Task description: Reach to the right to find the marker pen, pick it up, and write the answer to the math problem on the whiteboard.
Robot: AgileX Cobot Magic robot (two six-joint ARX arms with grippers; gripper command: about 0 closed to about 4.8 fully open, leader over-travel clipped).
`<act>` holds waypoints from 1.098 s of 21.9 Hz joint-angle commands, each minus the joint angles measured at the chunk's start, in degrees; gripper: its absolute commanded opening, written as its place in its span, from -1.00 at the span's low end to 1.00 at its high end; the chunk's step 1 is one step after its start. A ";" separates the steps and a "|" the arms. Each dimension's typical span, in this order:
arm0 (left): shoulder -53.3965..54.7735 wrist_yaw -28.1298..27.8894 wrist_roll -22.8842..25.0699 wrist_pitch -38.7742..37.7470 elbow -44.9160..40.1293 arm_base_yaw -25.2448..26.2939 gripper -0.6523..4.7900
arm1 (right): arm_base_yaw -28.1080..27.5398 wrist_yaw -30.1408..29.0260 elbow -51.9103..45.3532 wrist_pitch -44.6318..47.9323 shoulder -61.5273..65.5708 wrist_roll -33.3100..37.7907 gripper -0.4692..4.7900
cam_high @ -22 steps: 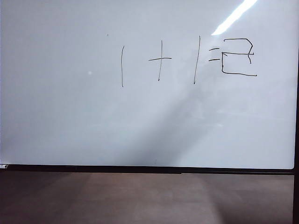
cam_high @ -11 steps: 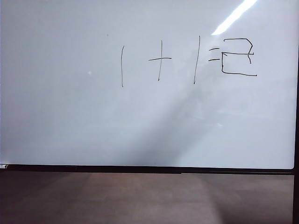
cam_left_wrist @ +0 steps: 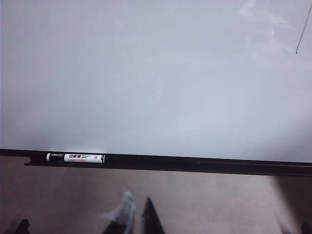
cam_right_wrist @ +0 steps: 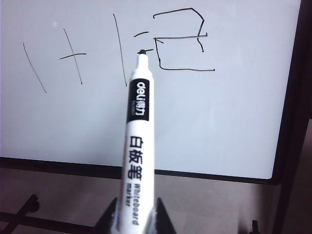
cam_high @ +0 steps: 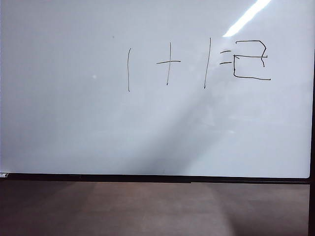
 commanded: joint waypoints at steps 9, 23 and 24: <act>0.04 0.24 0.04 0.74 0.04 0.02 -0.66 | 1.92 0.20 0.26 0.72 -0.04 -2.25 -0.84; 0.04 0.24 0.04 0.72 0.04 0.02 -0.66 | 1.31 13.60 -12.41 0.44 -10.95 -6.03 -0.84; 0.04 0.22 0.04 0.70 0.04 0.02 -0.66 | 1.07 13.53 -13.40 1.07 -11.52 -5.99 -0.84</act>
